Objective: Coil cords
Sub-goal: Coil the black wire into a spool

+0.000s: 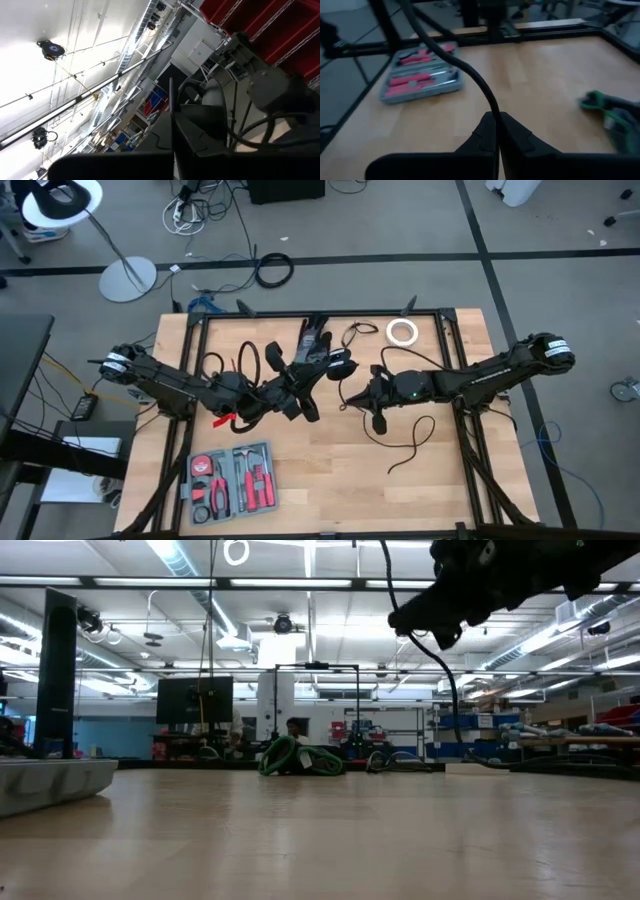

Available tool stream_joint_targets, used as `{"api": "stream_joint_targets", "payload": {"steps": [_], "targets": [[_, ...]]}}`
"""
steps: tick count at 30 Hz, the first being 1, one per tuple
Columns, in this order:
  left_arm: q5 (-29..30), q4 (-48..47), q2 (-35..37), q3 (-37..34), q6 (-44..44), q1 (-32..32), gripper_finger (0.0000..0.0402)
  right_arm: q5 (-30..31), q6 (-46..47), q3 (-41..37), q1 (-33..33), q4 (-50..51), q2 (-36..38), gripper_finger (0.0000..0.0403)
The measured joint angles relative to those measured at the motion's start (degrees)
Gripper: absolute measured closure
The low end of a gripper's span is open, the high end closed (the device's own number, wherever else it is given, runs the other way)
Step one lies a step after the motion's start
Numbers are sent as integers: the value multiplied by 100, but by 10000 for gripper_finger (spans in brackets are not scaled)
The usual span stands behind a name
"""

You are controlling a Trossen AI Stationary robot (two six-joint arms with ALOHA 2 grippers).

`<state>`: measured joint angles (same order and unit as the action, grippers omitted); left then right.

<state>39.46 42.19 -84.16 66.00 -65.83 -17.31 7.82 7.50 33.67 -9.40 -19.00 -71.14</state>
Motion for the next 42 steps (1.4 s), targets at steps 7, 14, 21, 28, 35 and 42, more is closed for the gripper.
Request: {"api": "stream_joint_targets", "payload": {"steps": [7,14,21,28,35,42], "targets": [[165,-78,-1,0,-335,210,402,-12,-154,428,-546,460,-394,401],[343,-153,-75,0,-449,472,402,-9,-221,1008,-861,746,-978,401],[700,-203,-245,0,-737,569,402,-8,-411,1887,-1237,1615,-1644,401],[982,509,-251,-2,-768,649,402,-55,-301,2122,-1430,1799,-2084,401],[426,869,-258,134,-131,556,402,342,-49,2120,-1286,2052,-2247,401],[218,824,-247,190,475,200,402,388,-140,2116,-756,2403,-2192,401]]}}
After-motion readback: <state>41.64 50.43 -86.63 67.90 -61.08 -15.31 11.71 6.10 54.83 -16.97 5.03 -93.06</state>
